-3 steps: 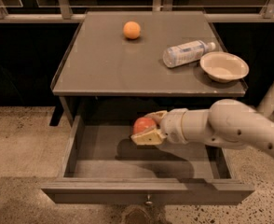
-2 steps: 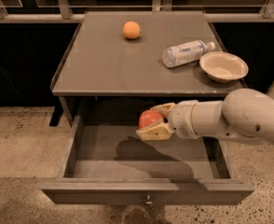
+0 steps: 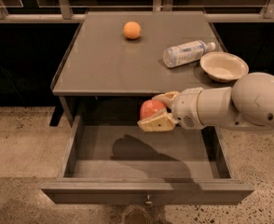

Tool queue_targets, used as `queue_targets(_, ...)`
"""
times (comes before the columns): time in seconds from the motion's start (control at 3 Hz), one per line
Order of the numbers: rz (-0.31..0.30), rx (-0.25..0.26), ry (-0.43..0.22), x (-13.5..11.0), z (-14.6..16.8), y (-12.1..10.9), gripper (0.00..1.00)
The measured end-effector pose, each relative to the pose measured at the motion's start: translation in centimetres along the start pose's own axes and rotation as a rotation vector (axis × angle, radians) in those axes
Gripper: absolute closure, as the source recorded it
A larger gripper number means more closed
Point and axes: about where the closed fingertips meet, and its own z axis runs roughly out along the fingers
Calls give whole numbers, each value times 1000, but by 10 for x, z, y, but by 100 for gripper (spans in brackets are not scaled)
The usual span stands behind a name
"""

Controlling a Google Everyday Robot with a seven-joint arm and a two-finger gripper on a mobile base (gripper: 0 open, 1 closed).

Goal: Pick apple from top drawer and place on counter

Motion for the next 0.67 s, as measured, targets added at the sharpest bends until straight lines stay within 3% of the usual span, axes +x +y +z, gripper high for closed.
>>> queue_targets(0.33,-32,-31,26,-14,5,-1,100)
queue_targets(0.67,-105,-64,37,-48,14,-13,100)
